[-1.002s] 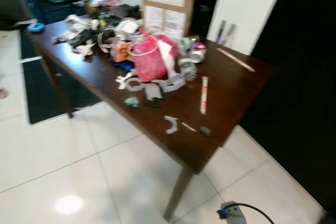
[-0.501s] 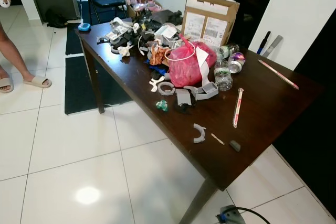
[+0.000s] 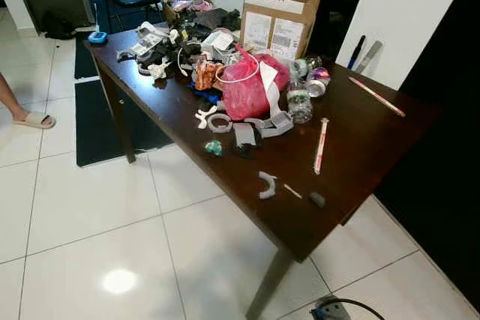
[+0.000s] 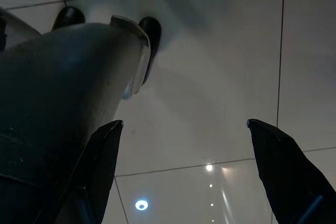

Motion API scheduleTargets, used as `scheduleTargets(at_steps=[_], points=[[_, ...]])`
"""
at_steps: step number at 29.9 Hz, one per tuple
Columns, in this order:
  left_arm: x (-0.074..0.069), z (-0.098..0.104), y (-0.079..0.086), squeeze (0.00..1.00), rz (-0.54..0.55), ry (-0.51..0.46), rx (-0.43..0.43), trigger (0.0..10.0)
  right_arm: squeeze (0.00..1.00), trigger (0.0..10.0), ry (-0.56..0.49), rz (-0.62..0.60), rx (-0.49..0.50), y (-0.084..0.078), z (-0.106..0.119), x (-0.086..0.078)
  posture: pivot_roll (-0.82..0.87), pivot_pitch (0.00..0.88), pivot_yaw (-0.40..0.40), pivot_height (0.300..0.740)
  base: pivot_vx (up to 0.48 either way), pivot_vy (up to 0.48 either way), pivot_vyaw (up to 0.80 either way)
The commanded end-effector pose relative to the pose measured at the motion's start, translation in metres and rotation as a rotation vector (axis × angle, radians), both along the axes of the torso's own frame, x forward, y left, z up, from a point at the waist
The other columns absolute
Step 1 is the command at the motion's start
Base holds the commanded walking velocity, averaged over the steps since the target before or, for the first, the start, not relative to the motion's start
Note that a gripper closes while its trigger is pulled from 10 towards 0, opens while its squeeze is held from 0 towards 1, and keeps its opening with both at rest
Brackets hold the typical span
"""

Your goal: Picking trash to rubbish bin

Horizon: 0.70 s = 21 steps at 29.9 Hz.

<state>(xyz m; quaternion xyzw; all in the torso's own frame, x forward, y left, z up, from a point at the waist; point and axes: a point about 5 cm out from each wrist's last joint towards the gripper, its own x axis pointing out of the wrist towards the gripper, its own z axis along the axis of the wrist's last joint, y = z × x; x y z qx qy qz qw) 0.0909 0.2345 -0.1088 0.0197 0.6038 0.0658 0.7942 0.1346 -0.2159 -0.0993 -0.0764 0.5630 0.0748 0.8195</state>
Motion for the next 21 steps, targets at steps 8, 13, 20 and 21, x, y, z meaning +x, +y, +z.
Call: scheduleTargets(at_steps=[8, 13, 20, 21], points=[[-0.0111, -0.0032, -0.0038, 0.0, -0.016, 0.037, -0.009, 10.0, 0.0, 10.0, 0.031, 0.008, -0.002, 0.0002, -0.0033, -0.0097, 0.11, 0.095, -0.054, 0.74, -0.344, 0.0, 0.0], [-0.0108, -0.0032, -0.0039, 0.0, -0.02, 0.037, -0.009, 10.0, 0.0, 10.0, 0.034, 0.01, -0.005, -0.0001, -0.0036, -0.0111, 0.11, 0.096, -0.053, 0.74, -0.356, 0.0, 0.0], [-0.0094, -0.0031, -0.0046, 0.0, -0.026, 0.035, -0.009, 10.0, 0.0, 10.0, 0.034, 0.012, -0.004, 0.0001, -0.0037, -0.0111, 0.11, 0.097, -0.052, 0.74, -0.359, 0.0, 0.0], [-0.0089, -0.0031, -0.005, 0.0, -0.028, 0.034, -0.01, 10.0, 0.0, 10.0, 0.034, 0.012, -0.004, 0.0001, -0.0037, -0.0112, 0.11, 0.096, -0.053, 0.74, -0.36, 0.0, 0.0]])
